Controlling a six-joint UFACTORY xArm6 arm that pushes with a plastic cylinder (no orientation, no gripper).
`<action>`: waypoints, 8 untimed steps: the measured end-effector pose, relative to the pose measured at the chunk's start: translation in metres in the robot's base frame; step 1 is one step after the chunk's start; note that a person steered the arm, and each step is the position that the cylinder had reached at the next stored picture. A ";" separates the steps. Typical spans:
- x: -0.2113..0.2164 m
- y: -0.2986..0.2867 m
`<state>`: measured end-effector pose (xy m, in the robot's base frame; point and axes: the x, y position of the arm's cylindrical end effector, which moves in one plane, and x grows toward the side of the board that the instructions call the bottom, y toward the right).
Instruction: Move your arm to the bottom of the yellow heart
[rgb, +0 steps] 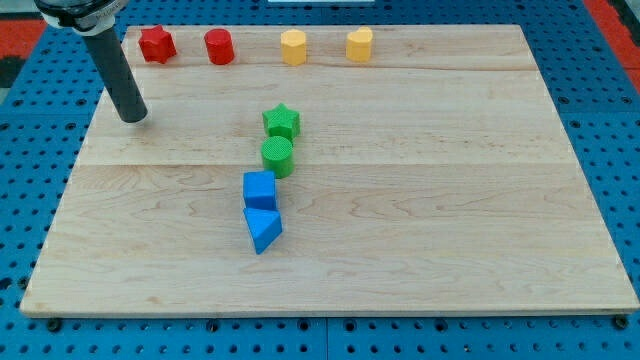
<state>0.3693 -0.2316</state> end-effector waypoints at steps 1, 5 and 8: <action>-0.003 0.000; 0.004 0.009; -0.042 0.171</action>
<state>0.3271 -0.0607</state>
